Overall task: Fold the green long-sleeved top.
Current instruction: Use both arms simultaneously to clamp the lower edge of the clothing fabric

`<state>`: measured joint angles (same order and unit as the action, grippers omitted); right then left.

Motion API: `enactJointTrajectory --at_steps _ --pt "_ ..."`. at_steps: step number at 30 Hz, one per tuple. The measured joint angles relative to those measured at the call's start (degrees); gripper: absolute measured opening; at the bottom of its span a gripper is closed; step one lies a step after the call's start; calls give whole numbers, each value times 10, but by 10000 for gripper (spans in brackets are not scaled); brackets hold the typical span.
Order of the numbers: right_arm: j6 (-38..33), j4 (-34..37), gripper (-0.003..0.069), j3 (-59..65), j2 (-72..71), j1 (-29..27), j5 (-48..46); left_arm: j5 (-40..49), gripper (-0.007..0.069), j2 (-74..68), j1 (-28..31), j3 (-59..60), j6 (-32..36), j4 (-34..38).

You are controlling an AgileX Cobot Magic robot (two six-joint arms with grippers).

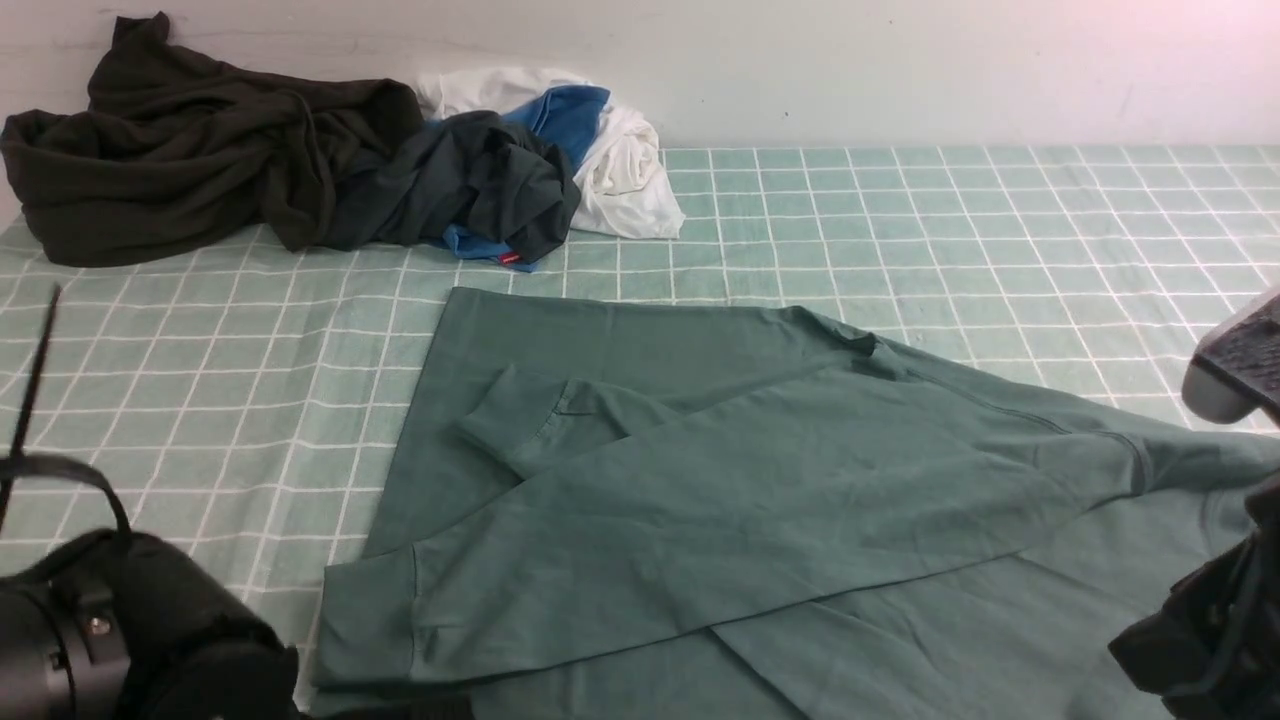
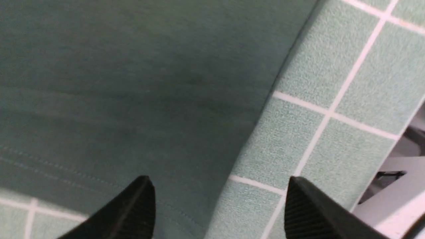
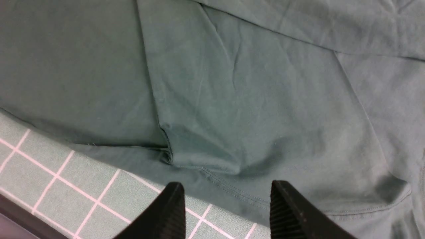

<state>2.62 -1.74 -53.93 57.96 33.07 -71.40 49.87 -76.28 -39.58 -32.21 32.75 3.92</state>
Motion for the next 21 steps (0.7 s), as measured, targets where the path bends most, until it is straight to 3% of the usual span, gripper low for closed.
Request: enactJointTrajectory --at_steps 5,13,18,21 --pt "-7 -4 335 0 0 0 0 -65 480 0 -9 40 7 -32" --pt "-9 -9 335 0 0 0 6 -79 411 -35 -10 42 6 -50" --pt "-10 -9 335 0 0 0 6 -73 326 -49 -12 28 5 -50" --pt "-10 -14 335 0 0 0 5 -59 185 -49 -12 11 -8 -51"
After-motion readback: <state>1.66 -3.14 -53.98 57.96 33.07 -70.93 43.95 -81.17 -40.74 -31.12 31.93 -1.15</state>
